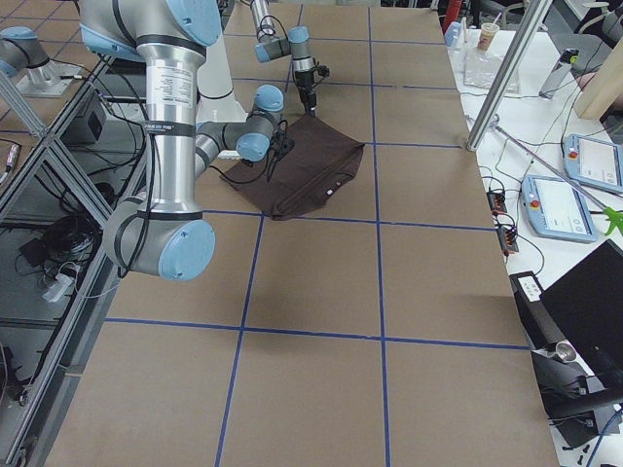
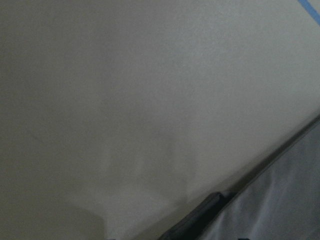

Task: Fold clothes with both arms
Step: 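Grasp the shirt's far edge with the left gripper while the right holds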

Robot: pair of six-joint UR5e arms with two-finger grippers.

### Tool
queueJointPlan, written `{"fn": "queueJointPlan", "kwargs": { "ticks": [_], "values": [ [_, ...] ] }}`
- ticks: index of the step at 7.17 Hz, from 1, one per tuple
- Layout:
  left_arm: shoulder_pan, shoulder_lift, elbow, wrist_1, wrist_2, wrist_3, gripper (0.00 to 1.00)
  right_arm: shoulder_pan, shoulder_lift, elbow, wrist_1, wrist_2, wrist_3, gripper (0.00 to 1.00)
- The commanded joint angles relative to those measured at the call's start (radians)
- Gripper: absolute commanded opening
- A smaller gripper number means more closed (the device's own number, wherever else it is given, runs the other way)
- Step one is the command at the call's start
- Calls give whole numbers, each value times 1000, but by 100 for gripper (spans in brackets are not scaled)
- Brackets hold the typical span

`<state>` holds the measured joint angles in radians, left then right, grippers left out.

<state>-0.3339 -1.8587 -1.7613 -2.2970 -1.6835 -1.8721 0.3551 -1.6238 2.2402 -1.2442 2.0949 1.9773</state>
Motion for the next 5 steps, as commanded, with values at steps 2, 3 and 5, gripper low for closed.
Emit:
{"fn": "queueJointPlan", "kwargs": {
  "ticks": [2, 3, 5],
  "values": [
    [-2, 9, -36, 16, 2, 7, 0, 1, 1, -2, 0, -9, 0, 100],
    [-8, 10, -78, 65, 2, 5, 0, 1, 2, -2, 0, -12, 0, 100],
    [-60, -22, -95, 183, 8, 55, 0, 2, 37, -16, -1, -32, 0, 100]
  ]
}}
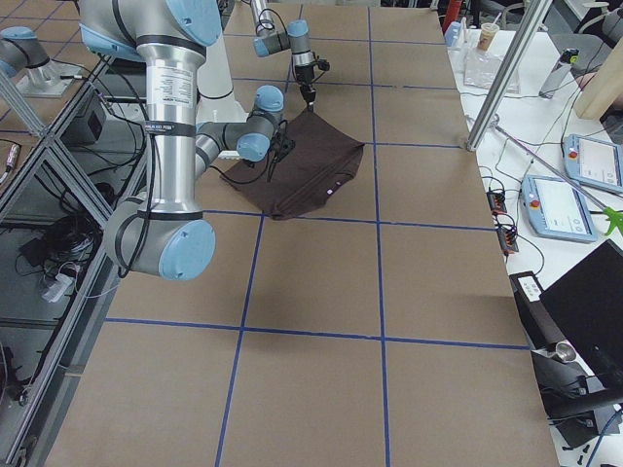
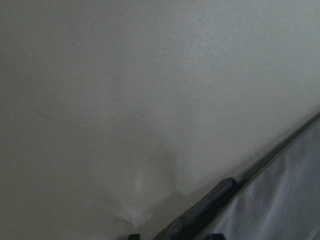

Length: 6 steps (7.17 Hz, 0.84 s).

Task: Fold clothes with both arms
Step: 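Grasp the shirt's far edge with the left gripper while the right holds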

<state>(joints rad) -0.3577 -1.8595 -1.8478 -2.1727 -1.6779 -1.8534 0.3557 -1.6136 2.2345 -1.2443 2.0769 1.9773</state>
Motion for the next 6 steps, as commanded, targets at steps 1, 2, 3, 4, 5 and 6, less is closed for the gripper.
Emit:
{"fn": "queueJointPlan", "kwargs": {
  "ticks": [1, 2, 3, 4, 5, 6],
  "values": [
    [-112, -96, 33, 62, -2, 122, 0, 3, 70, -31, -1, -15, 0, 100],
    [-189, -198, 164, 57, -2, 156, 0, 8, 116, -50, -1, -20, 2, 100],
    [-252, -324, 340, 48, 0, 218, 0, 29, 136, -55, -1, -21, -5, 100],
    [-324, -436, 498, 45, -5, 305, 0, 40, 145, -67, -1, -30, -2, 100],
    [-361, -502, 612, 25, -11, 365, 0, 52, 153, -68, -1, -47, -3, 100],
    [-375, -561, 736, -72, -11, 371, 0, 58, 155, -70, -1, -66, -3, 100]
  ]
}}
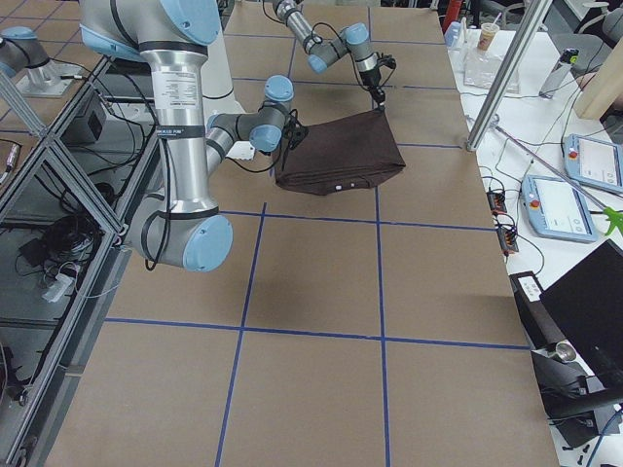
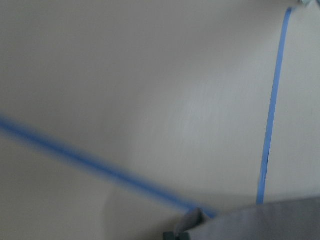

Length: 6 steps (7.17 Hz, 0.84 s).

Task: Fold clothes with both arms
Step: 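Fold the shirt lengthwise with the left gripper toward the right gripper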

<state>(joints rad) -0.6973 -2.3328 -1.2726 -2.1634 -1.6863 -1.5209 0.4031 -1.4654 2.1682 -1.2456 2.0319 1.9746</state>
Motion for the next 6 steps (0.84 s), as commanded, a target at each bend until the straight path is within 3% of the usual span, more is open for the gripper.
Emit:
{"fn": "queueJointPlan", "kwargs": {
  "ticks": [1, 2, 4, 5, 6],
  "values": [
    [-41, -147, 287, -193, -1, 38, 0, 11, 10, -7, 0, -59, -3, 100],
    [-50, -154, 367, -289, 0, 39, 0, 13, 61, -39, 0, -84, -3, 100],
    [-60, -213, 458, -317, -3, 41, 5, 20, 108, -97, -5, -146, -6, 100],
    [-64, -188, 420, -317, -3, 36, 61, 25, 120, -128, -43, -153, -22, 100],
    [-70, -86, 248, -314, -6, 30, 62, 25, 178, -171, -92, -156, -111, 100]
  ]
}}
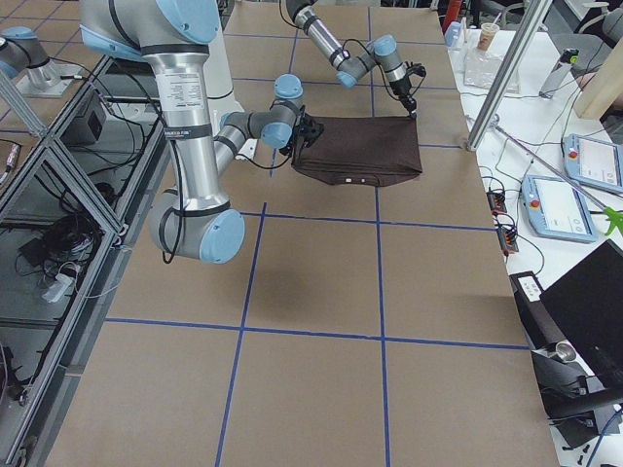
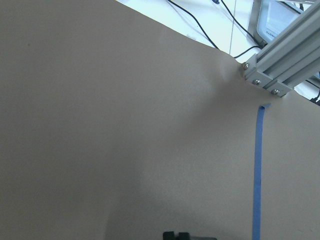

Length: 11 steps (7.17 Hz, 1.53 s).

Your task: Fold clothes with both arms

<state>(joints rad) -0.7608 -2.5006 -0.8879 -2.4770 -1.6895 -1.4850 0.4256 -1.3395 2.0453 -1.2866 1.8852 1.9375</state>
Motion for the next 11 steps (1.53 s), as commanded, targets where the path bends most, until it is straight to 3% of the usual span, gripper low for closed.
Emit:
{"fn": "queueJointPlan", "kwargs": {
  "ticks": [1, 2, 5, 8, 11],
  "values": [
    [-6, 236, -343, 6, -39, -5, 62, 2, 122, -100, -127, -12, -150, 100],
    [-6, 284, -406, 9, -73, -6, 65, -7, 164, -137, -172, -37, -283, 100],
    [-5, 284, -410, -3, -73, -44, 68, -69, 222, -188, -279, -127, -525, 100],
    [0, 283, -411, -7, -75, -61, 68, -96, 252, -241, -321, -162, -545, 100],
    [0, 286, -418, -5, -75, -61, 68, -62, 203, -231, -342, -160, -613, 100]
  ]
}}
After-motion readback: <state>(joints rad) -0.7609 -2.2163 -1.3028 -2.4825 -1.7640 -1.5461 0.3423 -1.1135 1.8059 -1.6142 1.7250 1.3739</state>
